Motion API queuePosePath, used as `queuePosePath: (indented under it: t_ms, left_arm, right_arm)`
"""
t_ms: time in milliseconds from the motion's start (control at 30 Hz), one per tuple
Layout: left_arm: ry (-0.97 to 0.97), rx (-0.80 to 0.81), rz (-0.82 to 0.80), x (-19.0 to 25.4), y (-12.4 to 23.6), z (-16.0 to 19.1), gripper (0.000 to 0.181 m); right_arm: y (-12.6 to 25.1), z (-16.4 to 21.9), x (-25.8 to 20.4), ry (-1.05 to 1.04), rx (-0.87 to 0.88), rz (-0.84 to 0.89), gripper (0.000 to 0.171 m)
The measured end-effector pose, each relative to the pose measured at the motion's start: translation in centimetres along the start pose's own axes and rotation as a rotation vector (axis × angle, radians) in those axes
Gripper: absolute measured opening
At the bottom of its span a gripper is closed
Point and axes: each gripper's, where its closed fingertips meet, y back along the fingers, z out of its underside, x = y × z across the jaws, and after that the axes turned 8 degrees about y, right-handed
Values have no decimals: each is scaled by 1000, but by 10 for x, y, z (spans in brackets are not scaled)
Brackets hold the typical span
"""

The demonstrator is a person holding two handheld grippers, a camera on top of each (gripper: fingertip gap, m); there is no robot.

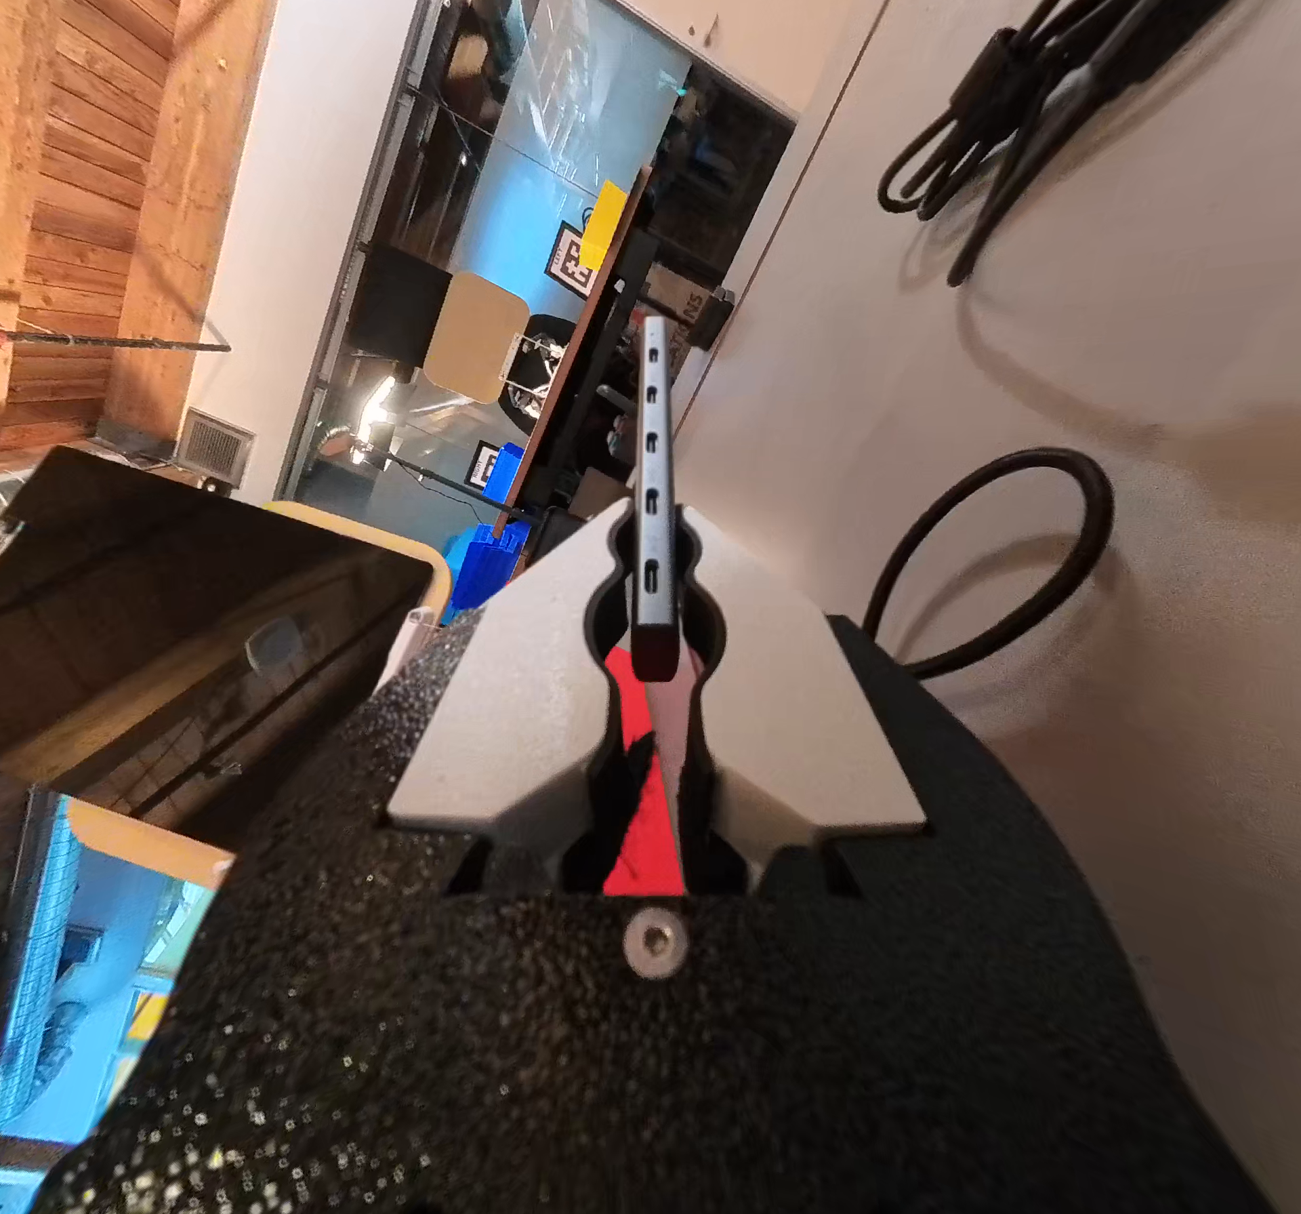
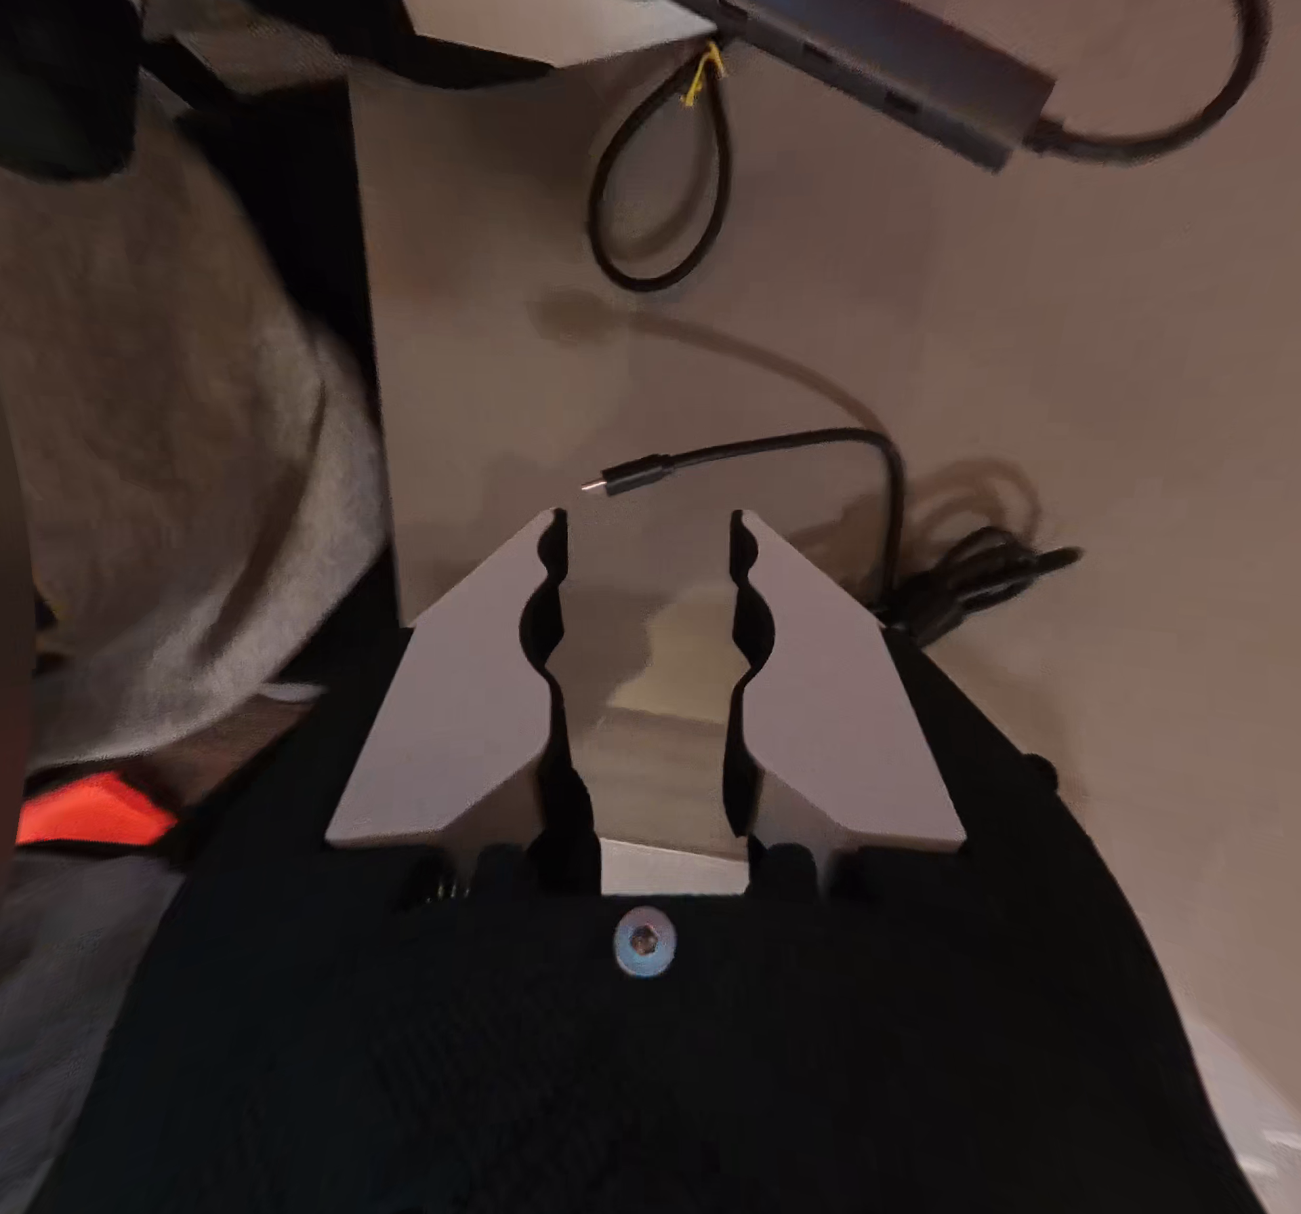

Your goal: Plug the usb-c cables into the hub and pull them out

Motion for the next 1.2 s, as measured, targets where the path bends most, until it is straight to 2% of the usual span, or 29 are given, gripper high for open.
queuePosePath:
  t_ms: [100,200,267,367,467,533,600,800,900,1033,1133,1200]
  left_arm:
    - [-33,18,-15,2,-1,-2,7]
    - [-50,38,-21,2,0,-6,8]
    - [-61,25,-16,4,-1,-3,7]
    - [-36,12,-5,4,-2,0,7]
    - [-12,4,15,6,-3,2,7]
    - [-16,4,32,9,-3,2,7]
    - [-30,-1,42,11,-4,3,7]
    - [-62,-46,50,14,-6,11,7]
    - [-67,-80,40,12,-8,17,8]
    - [-66,-148,38,11,-11,30,8]
    - [-57,-191,61,13,-12,38,7]
    - [-50,-195,71,15,-13,40,7]
  right_arm:
    - [1,1,18,224,-10,94,44]
    - [-14,3,38,490,-91,265,63]
    - [-27,5,41,690,-153,342,68]
    - [-48,10,22,900,-187,294,57]
    - [-57,12,16,1009,-213,286,26]
    - [-61,7,13,948,-183,250,18]
    - [-63,-3,11,771,-122,188,14]
    - [-73,-27,30,-68,-40,32,14]
    - [-79,-36,39,-358,0,-16,15]
    - [-85,-50,44,-414,138,-45,22]
    - [-89,-56,41,-318,275,-48,39]
    - [-88,-58,37,-216,352,-29,42]
